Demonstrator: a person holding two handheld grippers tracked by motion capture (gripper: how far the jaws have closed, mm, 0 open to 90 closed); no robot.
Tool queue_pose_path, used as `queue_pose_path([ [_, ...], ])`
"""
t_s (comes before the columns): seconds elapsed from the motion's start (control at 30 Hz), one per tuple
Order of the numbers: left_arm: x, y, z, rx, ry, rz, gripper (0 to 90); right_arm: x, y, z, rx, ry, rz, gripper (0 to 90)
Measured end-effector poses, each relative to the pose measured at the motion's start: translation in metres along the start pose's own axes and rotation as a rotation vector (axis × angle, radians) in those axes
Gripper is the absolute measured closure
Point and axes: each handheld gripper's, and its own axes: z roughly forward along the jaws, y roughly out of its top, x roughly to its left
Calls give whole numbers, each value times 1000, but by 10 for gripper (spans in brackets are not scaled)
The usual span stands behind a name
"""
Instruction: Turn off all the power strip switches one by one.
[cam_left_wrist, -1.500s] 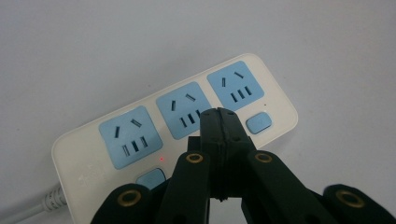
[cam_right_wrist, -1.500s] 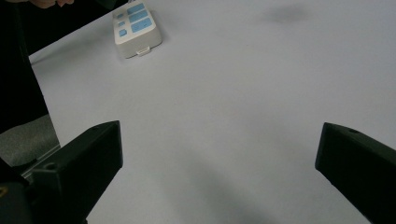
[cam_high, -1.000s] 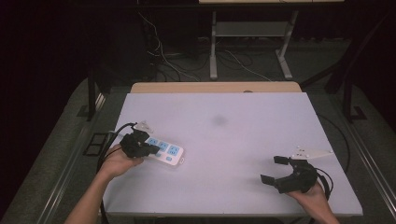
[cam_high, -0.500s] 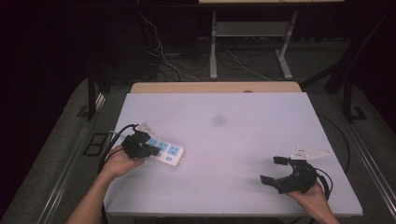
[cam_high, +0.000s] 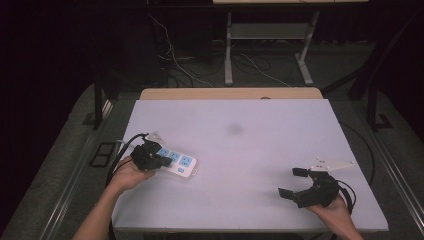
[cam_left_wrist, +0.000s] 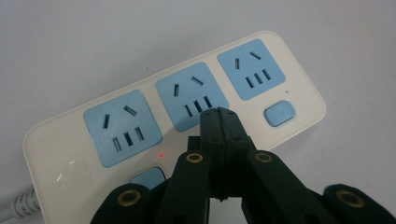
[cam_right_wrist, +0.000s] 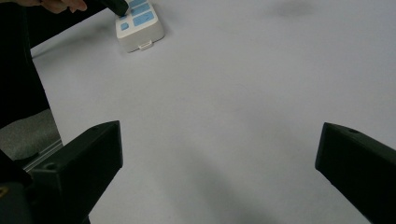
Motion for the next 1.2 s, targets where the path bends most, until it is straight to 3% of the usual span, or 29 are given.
queue_pose_path([
  [0.33,1,0,0,7,-5,-19,896,1,0,0,4,1,-6,5],
  [0.43,-3,1,1,13,22,6,897,1,0,0,6,2,-7,5],
  [0.67,-5,1,2,17,37,2,898,1,0,0,8,2,-11,5],
  [1.2,-2,1,1,10,21,-9,894,1,0,2,14,0,-13,5],
])
